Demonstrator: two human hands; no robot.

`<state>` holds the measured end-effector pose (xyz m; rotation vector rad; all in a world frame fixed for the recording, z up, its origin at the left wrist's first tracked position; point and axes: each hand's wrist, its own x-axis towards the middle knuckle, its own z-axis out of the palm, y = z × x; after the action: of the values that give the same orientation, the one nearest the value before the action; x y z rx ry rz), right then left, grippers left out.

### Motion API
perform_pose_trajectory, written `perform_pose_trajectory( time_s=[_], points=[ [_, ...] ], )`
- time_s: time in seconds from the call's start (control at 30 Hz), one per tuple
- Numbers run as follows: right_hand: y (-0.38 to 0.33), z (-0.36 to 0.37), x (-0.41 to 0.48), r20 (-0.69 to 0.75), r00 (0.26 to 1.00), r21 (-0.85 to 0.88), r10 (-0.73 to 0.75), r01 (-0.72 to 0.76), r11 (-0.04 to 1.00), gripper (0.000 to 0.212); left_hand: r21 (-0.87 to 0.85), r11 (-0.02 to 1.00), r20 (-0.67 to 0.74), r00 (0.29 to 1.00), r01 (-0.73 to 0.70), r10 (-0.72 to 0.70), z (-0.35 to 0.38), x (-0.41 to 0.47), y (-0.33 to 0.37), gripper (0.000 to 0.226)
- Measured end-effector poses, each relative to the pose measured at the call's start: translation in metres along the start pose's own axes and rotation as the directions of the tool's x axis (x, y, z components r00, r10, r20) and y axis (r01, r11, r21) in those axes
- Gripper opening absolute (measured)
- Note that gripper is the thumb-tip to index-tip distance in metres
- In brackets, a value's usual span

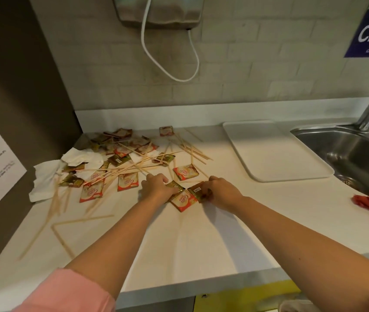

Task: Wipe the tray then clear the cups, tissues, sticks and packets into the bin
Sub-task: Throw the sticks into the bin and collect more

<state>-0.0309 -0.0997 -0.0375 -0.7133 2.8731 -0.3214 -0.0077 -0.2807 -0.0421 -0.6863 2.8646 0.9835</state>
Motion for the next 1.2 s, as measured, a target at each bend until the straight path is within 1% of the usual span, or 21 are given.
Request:
perform_pose_trajectory(
  time_s=[0.07, 0.1, 0.2, 0.3, 0.37, 0.47, 0.53, 0.6, 0.63, 0.73, 0.83, 0.9, 0.93, 1.0, 1.03, 1.1, 1.17, 1.2],
  points=[
    [0.000, -0.002, 0.005, 0.017, 1.000, -0.048, -0.002, 0.003, 0.999, 0.019, 0.136, 0.991, 0.049, 0.999, -0.017, 0.011, 0.000, 0.006, -0.002, 0.064],
    [0.000, -0.003, 0.006, 0.032, 0.999, -0.076, -0.012, 0.015, 0.997, 0.019, 0.188, 0.982, 0.060, 0.998, -0.030, 0.020, 0.000, 0.009, -0.001, 0.072],
    [-0.003, -0.005, 0.009, 0.089, 0.995, -0.106, -0.050, 0.059, 0.993, 0.024, 0.259, 0.965, 0.092, 0.996, -0.045, 0.022, -0.001, 0.016, 0.000, 0.081],
    [-0.008, -0.012, 0.012, 0.105, 0.994, -0.078, -0.042, 0.051, 0.996, 0.023, 0.238, 0.971, 0.127, 0.992, -0.025, -0.006, -0.003, 0.022, 0.000, 0.081],
    [-0.015, -0.019, 0.014, 0.073, 0.997, -0.072, -0.031, 0.036, 0.997, 0.018, 0.148, 0.989, 0.151, 0.988, -0.010, -0.013, -0.005, 0.025, -0.002, 0.070],
    [-0.027, -0.032, 0.020, -0.012, 0.999, -0.091, -0.043, 0.042, 0.995, 0.017, -0.088, 0.996, 0.186, 0.982, -0.014, 0.030, -0.008, 0.027, -0.005, 0.037],
    [-0.035, -0.040, 0.024, -0.065, 0.996, -0.063, -0.063, 0.059, 0.996, 0.017, -0.263, 0.964, 0.140, 0.988, -0.029, 0.067, -0.014, 0.026, -0.005, 0.023],
    [-0.046, -0.047, 0.028, -0.103, 0.991, 0.056, -0.082, 0.088, 0.995, 0.013, -0.366, 0.928, 0.072, 0.992, -0.073, 0.107, -0.021, 0.028, -0.005, 0.020],
    [-0.052, -0.050, 0.030, -0.119, 0.989, 0.136, -0.090, 0.106, 0.985, 0.014, -0.420, 0.904, 0.062, 0.991, -0.082, 0.119, -0.025, 0.028, -0.005, 0.021],
    [-0.070, -0.052, 0.035, -0.166, 0.984, 0.349, -0.064, 0.120, 0.930, 0.017, -0.573, 0.817, 0.138, 0.975, -0.064, 0.173, -0.036, 0.024, -0.001, 0.024],
    [-0.081, -0.045, 0.043, -0.228, 0.974, 0.440, 0.008, 0.096, 0.893, 0.016, -0.706, 0.708, 0.190, 0.960, -0.011, 0.205, -0.048, 0.018, 0.002, 0.025],
    [-0.085, -0.043, 0.048, -0.264, 0.963, 0.492, 0.062, 0.079, 0.867, 0.013, -0.763, 0.645, 0.210, 0.959, 0.040, 0.189, -0.050, 0.019, 0.000, 0.024],
    [-0.088, -0.042, 0.050, -0.281, 0.956, 0.506, 0.079, 0.078, 0.859, 0.010, -0.772, 0.634, 0.221, 0.957, 0.053, 0.189, -0.052, 0.020, -0.002, 0.026],
    [-0.094, -0.042, 0.054, -0.310, 0.945, 0.508, 0.100, 0.075, 0.858, 0.007, -0.758, 0.650, 0.242, 0.946, 0.047, 0.214, -0.053, 0.022, -0.007, 0.035],
    [-0.096, -0.042, 0.056, -0.317, 0.942, 0.509, 0.108, 0.073, 0.857, 0.006, -0.752, 0.658, 0.249, 0.940, 0.035, 0.235, -0.054, 0.023, -0.009, 0.034],
    [-0.099, -0.041, 0.060, -0.313, 0.941, 0.526, 0.126, 0.062, 0.848, 0.004, -0.749, 0.662, 0.251, 0.932, 0.015, 0.263, -0.057, 0.023, -0.012, 0.025],
    [-0.101, -0.039, 0.063, -0.297, 0.943, 0.542, 0.149, 0.038, 0.839, 0.003, -0.746, 0.666, 0.244, 0.937, 0.016, 0.251, -0.059, 0.025, -0.015, 0.022],
    [-0.101, -0.038, 0.065, -0.289, 0.943, 0.527, 0.165, 0.013, 0.850, 0.008, -0.740, 0.672, 0.237, 0.942, 0.019, 0.235, -0.059, 0.028, -0.017, 0.022]
  ],
)
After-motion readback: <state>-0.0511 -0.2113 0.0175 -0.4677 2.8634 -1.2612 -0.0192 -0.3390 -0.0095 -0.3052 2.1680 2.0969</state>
